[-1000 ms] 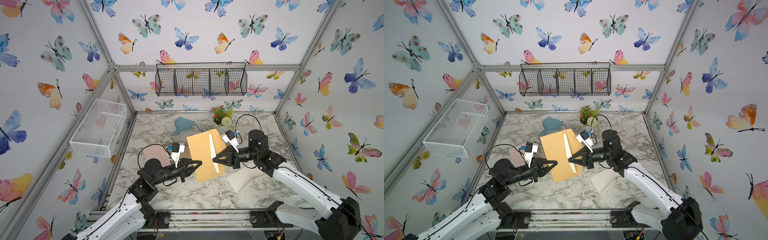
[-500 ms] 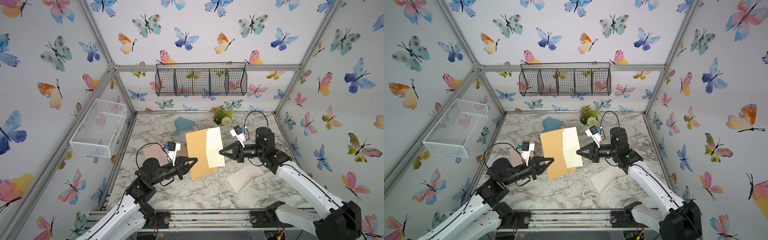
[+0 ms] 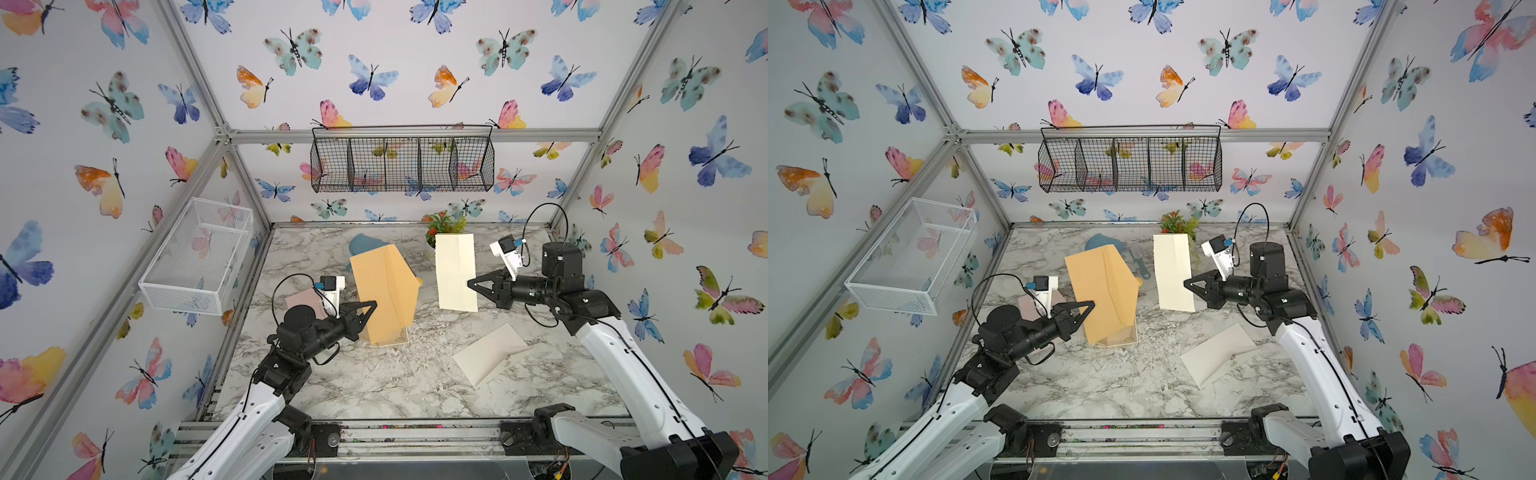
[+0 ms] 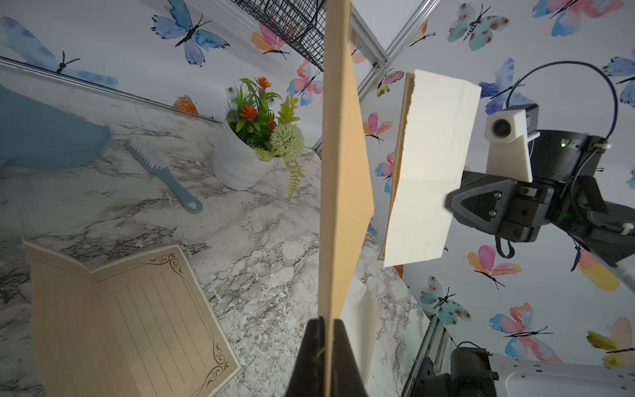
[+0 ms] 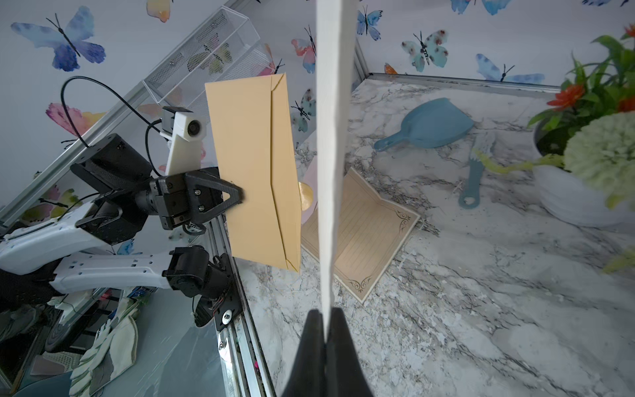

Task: Take the letter paper out of the envelope
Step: Place the envelope at the center of the board.

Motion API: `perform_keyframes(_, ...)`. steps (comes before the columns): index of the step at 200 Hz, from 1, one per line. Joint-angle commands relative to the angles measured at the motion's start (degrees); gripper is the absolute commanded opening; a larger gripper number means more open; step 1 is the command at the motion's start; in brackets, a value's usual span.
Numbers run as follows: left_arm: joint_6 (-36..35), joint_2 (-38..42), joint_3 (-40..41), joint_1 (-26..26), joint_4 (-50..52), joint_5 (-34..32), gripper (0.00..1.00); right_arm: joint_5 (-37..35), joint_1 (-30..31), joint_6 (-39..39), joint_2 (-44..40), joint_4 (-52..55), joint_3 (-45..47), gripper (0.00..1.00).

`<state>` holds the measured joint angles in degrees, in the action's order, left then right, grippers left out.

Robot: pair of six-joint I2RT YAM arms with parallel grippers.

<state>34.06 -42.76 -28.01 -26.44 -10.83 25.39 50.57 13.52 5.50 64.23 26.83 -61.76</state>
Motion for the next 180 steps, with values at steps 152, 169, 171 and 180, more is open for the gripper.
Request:
perform_keyframes(152, 10.4, -59.5, -23.4, -9.6, -21.1, 11.8, 0.1, -7.2, -1.0, 4.0, 0.5, 3.8, -5.2, 0.01)
perform_keyframes(169, 6.4, -61.8, -28.2, -10.9, -12.3, 8.5, 0.14, -6.8, -1.0, 3.9, 0.2, 3.7, -4.7, 0.01)
perform_keyframes(171, 6.1, -62.2, -28.7, -11.1, -11.6, 8.3, 0.15, -6.8, -1.0, 3.9, 0.2, 3.6, -4.6, 0.01)
perform_keyframes(180, 5.4, -63.9, -30.5, -11.5, -9.5, 7.9, 0.17, -6.5, -1.0, 4.0, 0.1, 3.3, -4.2, 0.01)
